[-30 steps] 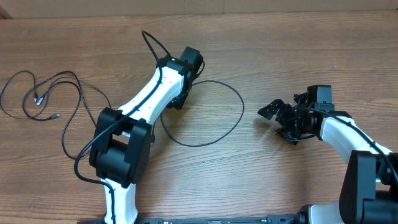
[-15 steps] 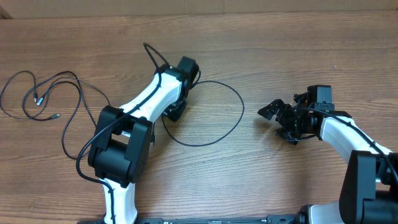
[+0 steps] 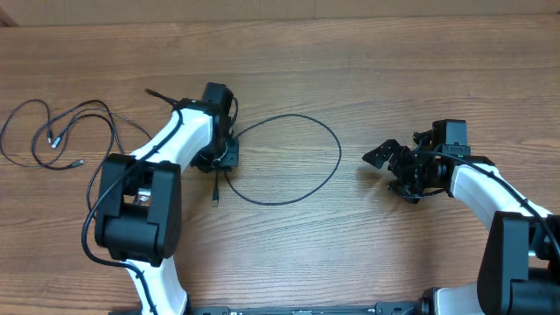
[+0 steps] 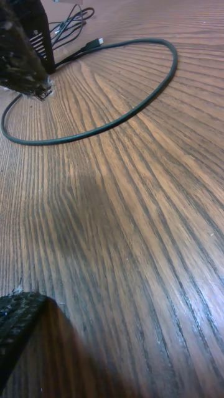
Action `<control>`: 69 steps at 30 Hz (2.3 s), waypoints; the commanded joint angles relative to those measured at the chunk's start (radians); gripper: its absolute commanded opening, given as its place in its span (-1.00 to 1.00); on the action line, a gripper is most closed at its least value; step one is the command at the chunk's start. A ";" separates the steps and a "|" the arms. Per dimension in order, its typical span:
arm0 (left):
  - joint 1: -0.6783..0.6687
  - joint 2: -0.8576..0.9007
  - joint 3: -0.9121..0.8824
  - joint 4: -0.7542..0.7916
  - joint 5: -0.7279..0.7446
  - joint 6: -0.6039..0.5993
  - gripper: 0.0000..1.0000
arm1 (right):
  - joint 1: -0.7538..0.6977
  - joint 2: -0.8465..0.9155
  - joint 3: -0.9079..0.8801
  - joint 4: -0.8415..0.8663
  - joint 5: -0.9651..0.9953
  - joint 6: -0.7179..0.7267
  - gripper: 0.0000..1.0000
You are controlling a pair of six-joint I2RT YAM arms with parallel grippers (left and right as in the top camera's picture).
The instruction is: Untangle cables
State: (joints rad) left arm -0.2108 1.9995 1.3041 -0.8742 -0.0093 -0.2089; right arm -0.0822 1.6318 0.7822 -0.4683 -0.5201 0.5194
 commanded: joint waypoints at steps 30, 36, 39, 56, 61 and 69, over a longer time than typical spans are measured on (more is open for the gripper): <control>-0.011 -0.632 -0.115 0.101 -0.236 -0.054 -0.91 | 0.004 0.048 -0.042 -0.004 0.093 -0.018 1.00; -0.010 -0.672 -0.115 0.254 -0.670 -0.092 -0.92 | 0.004 0.048 -0.042 -0.004 0.093 -0.018 1.00; -0.009 -0.687 -0.115 0.347 -0.847 -0.094 -0.91 | 0.004 0.048 -0.042 -0.004 0.093 -0.018 1.00; 0.196 -0.628 -0.117 0.240 -0.548 -0.166 -0.91 | 0.004 0.048 -0.042 -0.004 0.093 -0.018 1.00; 0.198 -0.602 -0.118 0.193 -0.456 -0.166 -0.91 | 0.004 0.048 -0.042 -0.004 0.093 -0.018 1.00; 0.199 -0.546 -0.118 0.182 -0.458 -0.166 -0.91 | 0.004 0.048 -0.042 -0.004 0.093 -0.018 1.00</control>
State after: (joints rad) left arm -0.0177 1.4258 1.1778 -0.6888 -0.4885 -0.3584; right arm -0.0826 1.6318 0.7822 -0.4683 -0.5198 0.5194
